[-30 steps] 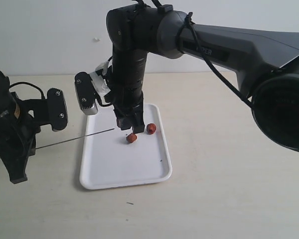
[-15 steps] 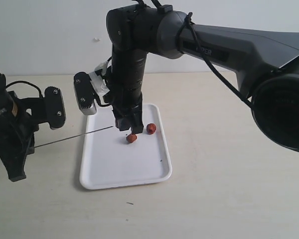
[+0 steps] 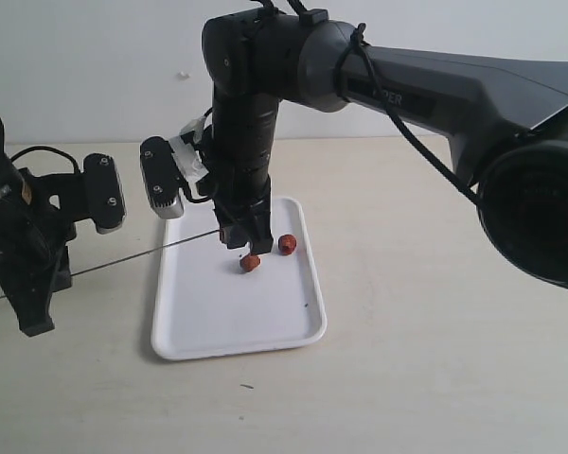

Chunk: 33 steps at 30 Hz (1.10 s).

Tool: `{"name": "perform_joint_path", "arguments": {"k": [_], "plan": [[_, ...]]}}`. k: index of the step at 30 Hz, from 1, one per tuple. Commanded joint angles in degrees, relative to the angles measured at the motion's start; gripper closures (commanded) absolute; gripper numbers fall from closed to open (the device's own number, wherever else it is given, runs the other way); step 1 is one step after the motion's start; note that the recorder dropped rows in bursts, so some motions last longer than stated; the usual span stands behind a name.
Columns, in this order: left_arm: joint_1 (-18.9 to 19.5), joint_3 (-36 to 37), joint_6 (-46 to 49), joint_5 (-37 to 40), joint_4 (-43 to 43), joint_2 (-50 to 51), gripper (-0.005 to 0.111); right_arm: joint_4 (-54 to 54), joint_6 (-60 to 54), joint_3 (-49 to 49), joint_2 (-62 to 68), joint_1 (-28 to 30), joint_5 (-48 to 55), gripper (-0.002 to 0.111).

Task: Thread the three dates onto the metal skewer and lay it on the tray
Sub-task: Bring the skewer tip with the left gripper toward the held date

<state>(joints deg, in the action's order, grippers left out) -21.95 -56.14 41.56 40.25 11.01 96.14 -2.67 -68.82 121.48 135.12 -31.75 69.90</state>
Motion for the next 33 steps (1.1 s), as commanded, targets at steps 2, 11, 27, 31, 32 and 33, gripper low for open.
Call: {"name": "perform_joint_path", "arguments": {"k": [2, 11, 27, 31, 32, 33], "plan": [[0.2, -0.5, 0.3, 0.7, -0.9, -0.6, 0.107, 0.0, -0.4, 0.0, -0.1, 0.1, 0.1, 0.076], [2.7, -3.1, 5.4, 7.1, -6.1, -0.6, 0.107, 1.1, -0.1, 0.0, -0.1, 0.1, 0.1, 0.076], [12.9, -14.7, 26.9, 24.3, -28.7, 12.4, 0.107, 1.3, -3.1, 0.0, -1.0, 0.1, 0.1, 0.076], [12.9, -18.5, 25.0, 26.5, -28.6, 15.2, 0.107, 1.2, -3.1, 0.0, -1.2, 0.1, 0.1, 0.076], [12.9, -18.9, 24.8, 26.6, -28.6, 15.6, 0.107, 1.2, -3.1, 0.0, -1.2, 0.1, 0.1, 0.076], [12.9, -19.1, 24.8, 26.6, -28.8, 15.6, 0.107, 1.2, -3.3, 0.0, -1.2, 0.1, 0.1, 0.076]]}}
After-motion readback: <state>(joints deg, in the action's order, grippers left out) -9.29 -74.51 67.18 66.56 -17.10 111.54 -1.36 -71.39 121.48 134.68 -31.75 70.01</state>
